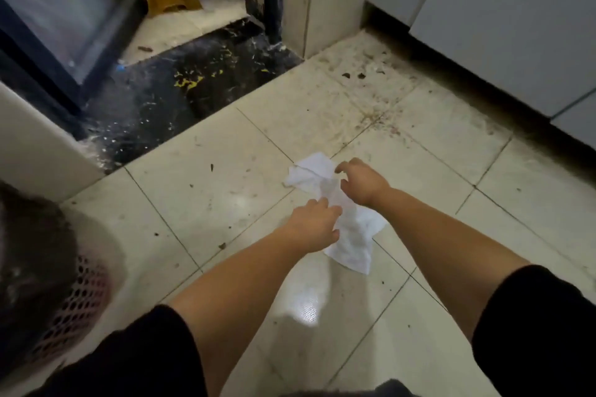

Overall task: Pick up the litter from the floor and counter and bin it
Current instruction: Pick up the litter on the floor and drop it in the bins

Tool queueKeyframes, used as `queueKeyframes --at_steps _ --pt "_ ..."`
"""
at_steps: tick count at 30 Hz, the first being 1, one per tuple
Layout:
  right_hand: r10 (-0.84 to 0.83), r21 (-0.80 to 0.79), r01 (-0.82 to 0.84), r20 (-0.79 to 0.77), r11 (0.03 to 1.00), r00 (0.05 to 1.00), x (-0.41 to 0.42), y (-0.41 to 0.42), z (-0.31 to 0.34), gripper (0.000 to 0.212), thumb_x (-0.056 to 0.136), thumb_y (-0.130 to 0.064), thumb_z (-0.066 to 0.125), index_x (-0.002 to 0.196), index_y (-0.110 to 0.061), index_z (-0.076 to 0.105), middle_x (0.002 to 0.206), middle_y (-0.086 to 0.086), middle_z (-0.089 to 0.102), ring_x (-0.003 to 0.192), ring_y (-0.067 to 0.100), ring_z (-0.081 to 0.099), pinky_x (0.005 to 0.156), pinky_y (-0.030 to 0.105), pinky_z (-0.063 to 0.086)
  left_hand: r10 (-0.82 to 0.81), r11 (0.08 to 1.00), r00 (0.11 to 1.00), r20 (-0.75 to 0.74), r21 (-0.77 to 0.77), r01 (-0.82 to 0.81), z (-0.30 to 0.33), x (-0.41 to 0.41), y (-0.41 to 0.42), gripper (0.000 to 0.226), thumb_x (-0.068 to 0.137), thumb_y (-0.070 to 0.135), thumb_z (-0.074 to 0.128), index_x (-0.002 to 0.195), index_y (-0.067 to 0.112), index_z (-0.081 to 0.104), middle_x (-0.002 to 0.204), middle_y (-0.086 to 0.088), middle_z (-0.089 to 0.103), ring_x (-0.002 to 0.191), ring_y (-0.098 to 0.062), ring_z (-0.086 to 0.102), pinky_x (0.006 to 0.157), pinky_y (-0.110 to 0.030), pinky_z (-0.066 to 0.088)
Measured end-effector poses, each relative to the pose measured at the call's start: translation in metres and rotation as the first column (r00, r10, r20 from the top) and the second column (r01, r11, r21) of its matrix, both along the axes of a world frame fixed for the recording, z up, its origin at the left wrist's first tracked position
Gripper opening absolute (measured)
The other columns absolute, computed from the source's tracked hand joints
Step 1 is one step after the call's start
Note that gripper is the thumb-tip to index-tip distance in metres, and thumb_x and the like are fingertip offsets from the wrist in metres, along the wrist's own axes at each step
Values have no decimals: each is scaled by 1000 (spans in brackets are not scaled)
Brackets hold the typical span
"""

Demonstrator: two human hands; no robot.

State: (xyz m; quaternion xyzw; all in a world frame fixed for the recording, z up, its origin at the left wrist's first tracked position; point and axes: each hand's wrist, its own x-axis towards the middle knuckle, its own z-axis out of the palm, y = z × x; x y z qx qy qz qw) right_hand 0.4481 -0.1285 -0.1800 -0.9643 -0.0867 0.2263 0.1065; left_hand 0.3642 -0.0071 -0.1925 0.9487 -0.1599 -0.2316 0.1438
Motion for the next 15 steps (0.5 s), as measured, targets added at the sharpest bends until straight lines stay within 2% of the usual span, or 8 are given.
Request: queueKeyframes --at_steps 2,4,6,7,9,12,15 --pt "61 40 -60 -11 997 998 13 5 -20 45 96 -12 43 140 -18 41 145 14 35 111 35 58 93 40 48 9 999 999 -49 52 -6 -24 1 -14 52 92 35 48 140 19 36 145 -17 34 126 -36 41 97 -48 44" --pt "134 63 -132 -40 989 990 23 10 -37 52 97 -12 42 146 -25 31 152 14 25 109 37 59 89 41 49 31 997 995 -96 74 -24 -39 1 -27 62 92 39 48 146 24 21 156 -16 16 139 -36 25 106 -52 39" --pt "200 39 -197 -89 980 976 30 15 -52 57 98 -16 38 149 -33 21 155 13 17 109 38 58 86 40 48 66 995 986 -155 81 -54 -51 2 -37 70 92 40 50 148 29 11 159 -14 4 142 -37 17 105 -54 39" --pt "237 9 -238 -103 971 966 33 17 -60 57 98 -19 38 149 -35 19 154 14 18 108 38 58 84 40 47 67 993 985 -158 102 -52 -57 2 -41 72 91 40 51 148 30 10 157 -15 7 139 -37 21 101 -53 42" --pt "284 -36 -288 -94 957 954 38 19 -74 50 96 -24 39 144 -33 28 147 17 25 100 37 56 79 38 45 35 983 993 -112 185 -14 -65 1 -44 67 91 34 53 146 27 17 148 -16 22 128 -36 32 91 -48 45" --pt "292 -82 -295 -50 952 955 45 23 -85 32 94 -23 46 125 -19 46 135 19 32 83 33 50 78 37 46 21 972 993 -120 234 8 -68 -6 -43 52 89 12 54 137 19 34 129 -16 40 115 -33 43 87 -44 44" --pt "328 -174 -344 -116 923 938 45 29 -86 30 96 -20 44 123 -10 51 130 18 42 102 37 55 85 39 46 57 978 978 -201 207 -15 -68 -19 -35 45 87 6 57 129 9 42 125 -17 44 113 -35 47 90 -44 45"
